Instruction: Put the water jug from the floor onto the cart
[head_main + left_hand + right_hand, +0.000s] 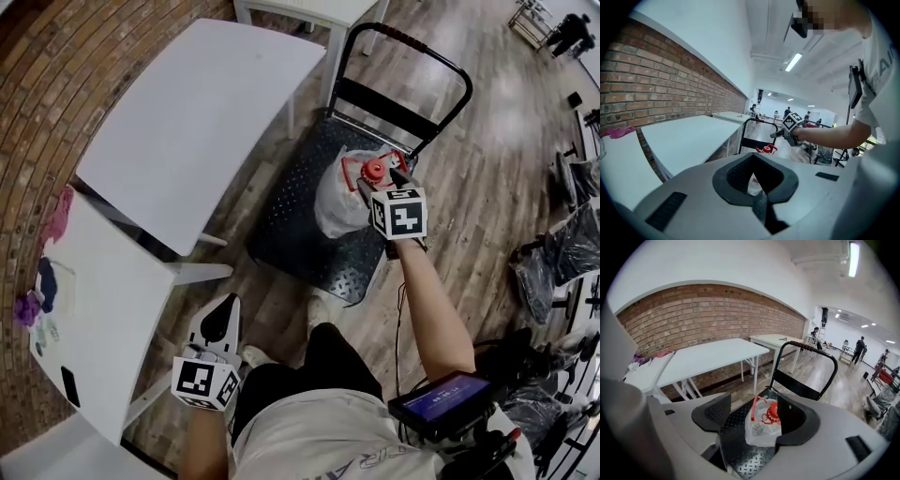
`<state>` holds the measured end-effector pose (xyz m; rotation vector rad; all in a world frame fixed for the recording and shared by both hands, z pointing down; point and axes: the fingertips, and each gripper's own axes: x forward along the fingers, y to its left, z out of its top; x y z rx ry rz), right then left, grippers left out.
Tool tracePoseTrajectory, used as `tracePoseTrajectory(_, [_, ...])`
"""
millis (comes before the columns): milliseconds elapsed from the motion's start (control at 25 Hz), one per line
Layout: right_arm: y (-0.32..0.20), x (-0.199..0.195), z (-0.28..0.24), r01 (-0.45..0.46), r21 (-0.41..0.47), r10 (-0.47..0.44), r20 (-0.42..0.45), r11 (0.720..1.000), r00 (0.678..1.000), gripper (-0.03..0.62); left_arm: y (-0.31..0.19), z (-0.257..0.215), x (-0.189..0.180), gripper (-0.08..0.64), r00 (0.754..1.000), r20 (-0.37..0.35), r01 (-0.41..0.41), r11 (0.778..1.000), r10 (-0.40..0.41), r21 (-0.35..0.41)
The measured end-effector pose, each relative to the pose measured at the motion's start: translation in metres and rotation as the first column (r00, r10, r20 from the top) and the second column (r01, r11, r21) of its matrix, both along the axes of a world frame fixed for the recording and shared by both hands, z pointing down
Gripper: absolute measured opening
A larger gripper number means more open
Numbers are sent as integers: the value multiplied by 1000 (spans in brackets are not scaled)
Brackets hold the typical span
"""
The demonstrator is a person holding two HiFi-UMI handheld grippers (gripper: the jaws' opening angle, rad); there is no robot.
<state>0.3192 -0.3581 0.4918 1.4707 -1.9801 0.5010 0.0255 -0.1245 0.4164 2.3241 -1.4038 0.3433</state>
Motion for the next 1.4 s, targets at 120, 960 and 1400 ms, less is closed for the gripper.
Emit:
tracePoseTrajectory(120, [26,-26,-42,22,67,-23,13,998,1000,313,5,-10,-10,2,1000,13,-17,999,17,31])
tracePoseTrajectory(960, [263,-122,-218,-27,430,29,1,902,1000,40,97,-107,-54,2,979,-48,-182,957,198,228])
tracePoseTrajectory(1400, [338,-132,-222,84,498,-119,40,863,992,6,136,-124,9,2,978,-43,-187,951,203,247])
